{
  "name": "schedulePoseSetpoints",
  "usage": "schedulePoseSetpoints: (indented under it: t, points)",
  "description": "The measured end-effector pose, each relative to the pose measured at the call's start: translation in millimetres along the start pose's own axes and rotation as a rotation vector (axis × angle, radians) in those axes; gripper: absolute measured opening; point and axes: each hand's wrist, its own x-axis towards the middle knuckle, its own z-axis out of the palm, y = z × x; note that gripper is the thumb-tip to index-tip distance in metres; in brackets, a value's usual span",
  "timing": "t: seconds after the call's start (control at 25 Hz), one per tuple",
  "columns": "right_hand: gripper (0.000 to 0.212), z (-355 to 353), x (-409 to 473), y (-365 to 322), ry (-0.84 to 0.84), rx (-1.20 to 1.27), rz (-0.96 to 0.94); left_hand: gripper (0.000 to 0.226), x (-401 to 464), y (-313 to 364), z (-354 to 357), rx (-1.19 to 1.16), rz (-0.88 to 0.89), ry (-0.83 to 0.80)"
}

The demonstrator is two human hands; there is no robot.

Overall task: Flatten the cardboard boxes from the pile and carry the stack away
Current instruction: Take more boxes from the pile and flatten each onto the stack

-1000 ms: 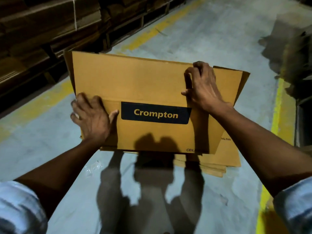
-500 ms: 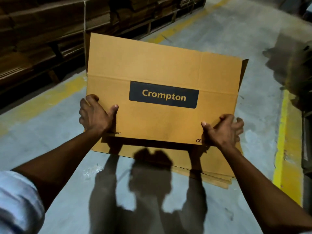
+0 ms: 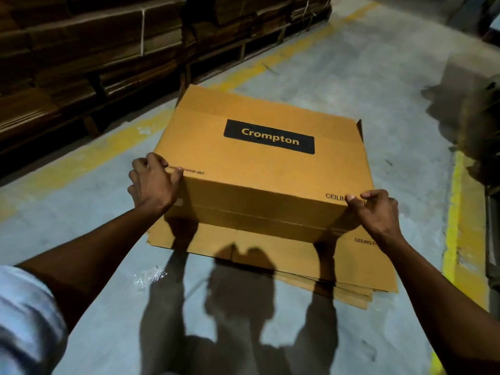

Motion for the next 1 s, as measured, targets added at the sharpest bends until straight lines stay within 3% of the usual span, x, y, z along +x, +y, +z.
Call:
schedulePoseSetpoints:
  t: [0.08, 0.2, 0.4, 0.64, 0.8, 1.0]
  points:
    - [0.071, 5.2, -9.5, 8.6, -0.008, 0.066, 0.008, 0.047, -1.3, -10.7, 4.3, -0.109, -0.053, -0.039]
    - [0.067, 10.7, -15.1, 11.4, -0.041, 0.1, -0.014, 0.054, 2.3, -19.4, 10.4, -0.254, -0.1, -0.123]
    - [0.072, 18.2, -17.7, 10.2, 0.03, 0.107, -0.028, 0.042, 10.4, -17.2, 9.8, -0.327, -0.044, -0.195]
    - [0.059, -39.5, 7.2, -44.6, 0.286, 0.157, -0.238, 0.072, 11.0, 28.4, -34.2, -0.222, 0.194, 0.09]
    - [0.039, -70.2, 36.7, -77.9, 0.31, 0.003, -0.214, 0.075, 16.7, 62.8, -61.7, -0.185, 0.23, 0.141]
    - [0.041, -57.8, 35.9, -89.2, 0.244, -0.209, -0.113, 0.073, 16.4, 67.0, -52.8, -0.066, 0.193, 0.16]
